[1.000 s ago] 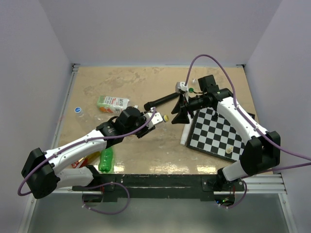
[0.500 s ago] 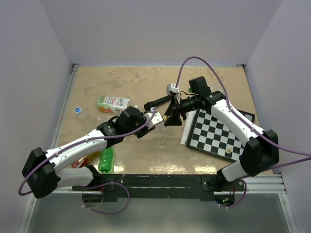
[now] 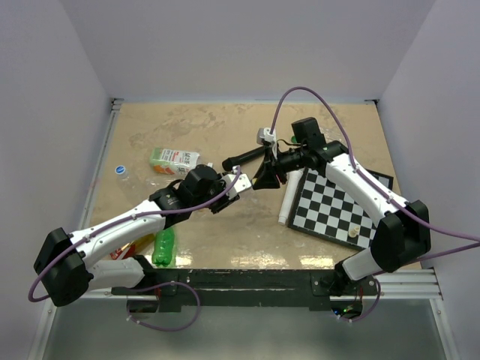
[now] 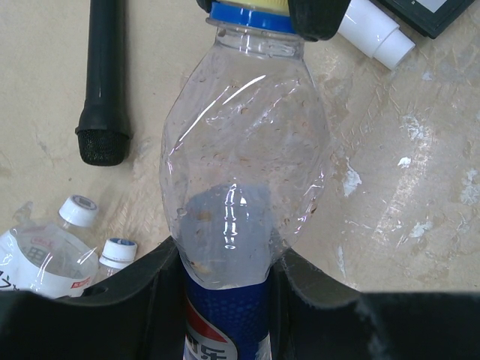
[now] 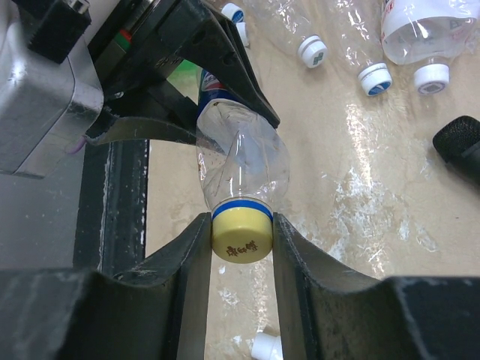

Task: Unscrew the bottle caps
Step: Unscrew the bottle cap from the plastic bottle.

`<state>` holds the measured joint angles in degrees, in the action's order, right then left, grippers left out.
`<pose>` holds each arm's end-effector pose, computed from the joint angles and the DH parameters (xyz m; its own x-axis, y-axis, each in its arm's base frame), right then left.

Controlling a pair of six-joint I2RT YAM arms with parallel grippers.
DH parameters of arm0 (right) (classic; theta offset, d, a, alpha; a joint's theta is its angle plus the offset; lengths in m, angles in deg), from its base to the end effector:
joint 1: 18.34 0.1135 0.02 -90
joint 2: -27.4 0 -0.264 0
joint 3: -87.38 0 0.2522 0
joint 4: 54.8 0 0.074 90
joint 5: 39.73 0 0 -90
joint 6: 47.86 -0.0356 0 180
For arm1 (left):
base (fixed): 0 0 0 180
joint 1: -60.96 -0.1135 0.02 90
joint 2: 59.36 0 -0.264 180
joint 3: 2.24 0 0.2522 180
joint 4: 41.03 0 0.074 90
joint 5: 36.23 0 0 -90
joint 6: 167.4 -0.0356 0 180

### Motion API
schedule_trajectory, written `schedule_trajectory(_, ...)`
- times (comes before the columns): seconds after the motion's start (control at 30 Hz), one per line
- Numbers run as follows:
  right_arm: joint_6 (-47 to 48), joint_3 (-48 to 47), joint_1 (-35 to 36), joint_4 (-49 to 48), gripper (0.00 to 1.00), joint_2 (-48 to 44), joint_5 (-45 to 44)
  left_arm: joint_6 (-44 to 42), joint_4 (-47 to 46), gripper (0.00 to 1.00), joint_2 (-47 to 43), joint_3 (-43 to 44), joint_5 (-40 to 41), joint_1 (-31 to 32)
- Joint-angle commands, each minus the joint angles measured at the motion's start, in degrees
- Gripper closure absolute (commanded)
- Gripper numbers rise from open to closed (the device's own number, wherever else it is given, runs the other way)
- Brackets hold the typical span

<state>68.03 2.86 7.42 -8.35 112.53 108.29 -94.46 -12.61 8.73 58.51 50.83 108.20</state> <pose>0.2688 0.1632 0.3059 -0.2654 -0.3848 -0.8840 -0.9631 0.0643 0.2612 0.1755 -0.1925 0.2622 -0.1559 0.6001 -0.7846 0.8444 0.4931 0.2094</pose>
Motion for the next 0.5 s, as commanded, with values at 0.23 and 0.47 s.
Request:
schedule_trajectory(0.23,1.6,0.5,0.5,-0.7,0.96,-2.2,1.7,0.8,-2.2,1.0,0.0,0.1,-0.4,-0.3)
schedule_trajectory(0.47,4.3,-0.2,0.5,1.1,0.95,-1.7,2.3,0.8,-2.3,1.0,0.0,0.2,-0.8,-0.3)
